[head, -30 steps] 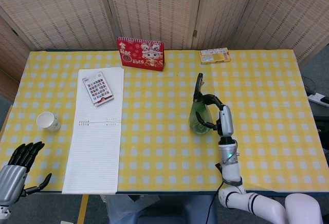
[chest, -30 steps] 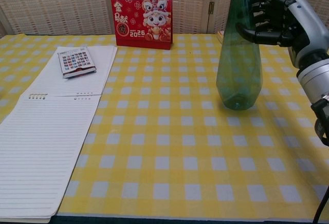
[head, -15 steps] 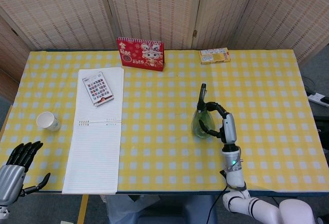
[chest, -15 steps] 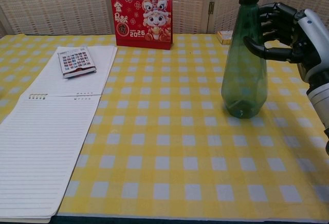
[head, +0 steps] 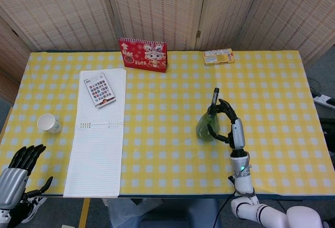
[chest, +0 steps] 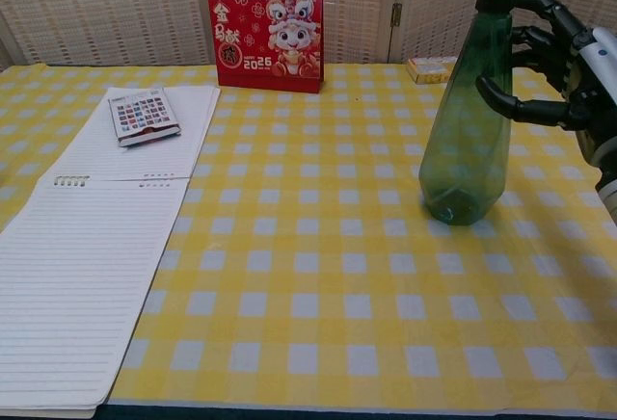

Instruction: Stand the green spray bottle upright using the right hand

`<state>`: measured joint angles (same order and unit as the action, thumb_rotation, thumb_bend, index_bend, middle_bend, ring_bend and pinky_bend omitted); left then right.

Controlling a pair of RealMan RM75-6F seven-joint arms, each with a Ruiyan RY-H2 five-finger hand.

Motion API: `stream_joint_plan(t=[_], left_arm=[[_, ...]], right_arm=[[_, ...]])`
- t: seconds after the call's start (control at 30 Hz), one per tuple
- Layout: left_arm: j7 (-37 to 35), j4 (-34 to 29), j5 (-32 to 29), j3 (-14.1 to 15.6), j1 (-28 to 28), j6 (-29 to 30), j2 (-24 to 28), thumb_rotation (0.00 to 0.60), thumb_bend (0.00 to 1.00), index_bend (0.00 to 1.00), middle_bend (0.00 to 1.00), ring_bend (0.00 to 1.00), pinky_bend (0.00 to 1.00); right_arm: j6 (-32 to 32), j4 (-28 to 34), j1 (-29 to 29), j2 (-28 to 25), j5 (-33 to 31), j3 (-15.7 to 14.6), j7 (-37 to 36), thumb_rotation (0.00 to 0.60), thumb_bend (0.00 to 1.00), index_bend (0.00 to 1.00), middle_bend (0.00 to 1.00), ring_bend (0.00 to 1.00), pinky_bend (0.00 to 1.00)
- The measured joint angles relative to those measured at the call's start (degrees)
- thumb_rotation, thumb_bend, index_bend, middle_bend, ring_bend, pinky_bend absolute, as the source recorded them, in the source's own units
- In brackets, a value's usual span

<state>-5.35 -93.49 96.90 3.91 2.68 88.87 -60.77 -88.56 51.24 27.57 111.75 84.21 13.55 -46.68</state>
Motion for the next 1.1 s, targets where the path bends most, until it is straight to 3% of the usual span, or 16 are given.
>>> stream_joint_plan(t=[0.23,0.8,1.1], left_arm=[[0.3,0.0,0.0,0.1,0.0,-0.1,-0.1,0.256,0.4,0.07,0.12,0.08,0.04],[1.9,-0.5,0.0,0.1,0.2,-0.7,-0.4,0.258,0.4,0.07,0.13,0.08,0.04],[0.6,-0.3,0.6,0.2,-0.2,0.7,-0.1,0.258,0.4,0.07,0.13,0.08,0.04]], right_arm=[[-0.6,1.4,-0.8,-0.9,0.0,0.4,-0.7,0.6,0.37,0.01,0.23,0.3,0.08],[-2.0,8.4,-4.6,-6.4,0.8,-0.6,-0.6,0.6,0.37,0.0,0.17,0.25,0.03],[-7.9,12.4,-9.1,-10.0,4.5,-4.1,-1.7,0.6,0.37,0.0,0.16,0.2,0.0]])
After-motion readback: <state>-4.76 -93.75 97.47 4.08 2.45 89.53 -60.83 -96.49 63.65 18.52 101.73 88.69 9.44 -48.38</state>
